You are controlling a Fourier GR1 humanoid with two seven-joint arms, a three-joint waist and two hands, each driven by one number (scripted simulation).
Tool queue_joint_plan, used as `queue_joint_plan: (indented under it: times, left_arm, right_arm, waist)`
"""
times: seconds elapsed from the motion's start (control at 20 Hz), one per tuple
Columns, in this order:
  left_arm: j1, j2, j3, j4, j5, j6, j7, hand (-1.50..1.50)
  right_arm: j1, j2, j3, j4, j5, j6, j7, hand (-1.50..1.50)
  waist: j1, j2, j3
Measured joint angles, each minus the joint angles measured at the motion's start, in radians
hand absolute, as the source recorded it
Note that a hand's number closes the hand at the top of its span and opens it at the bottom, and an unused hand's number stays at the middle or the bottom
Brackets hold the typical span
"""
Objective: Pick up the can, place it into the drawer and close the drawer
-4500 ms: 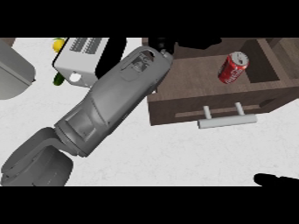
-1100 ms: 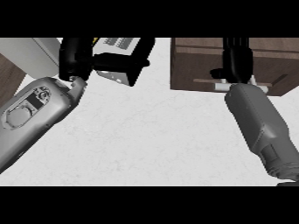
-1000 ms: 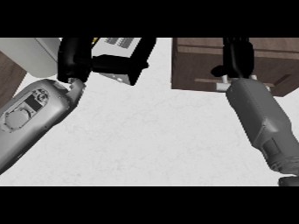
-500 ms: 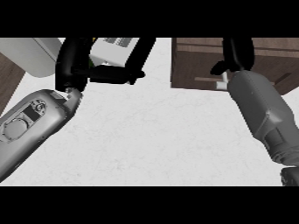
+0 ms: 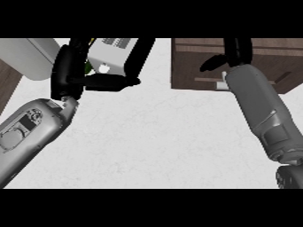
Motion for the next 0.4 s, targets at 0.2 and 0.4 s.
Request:
queue_joint_plan:
  times: [0.2, 0.4]
  left_arm:
    - [0.028, 0.010, 0.012, -0.012, -0.002, -0.003, -0.006, -1.50]
    - [0.070, 0.029, 0.029, -0.048, -0.004, -0.014, -0.012, -1.50]
  right_arm:
    - [-0.023, 0.037, -0.090, -0.017, -0.118, 0.070, -0.054, -1.50]
    - [-0.041, 0.048, -0.153, -0.015, -0.201, 0.120, -0.087, -1.50]
  waist:
    - [-0.006, -0.005, 0.000]
    - [-0.007, -0.006, 0.000]
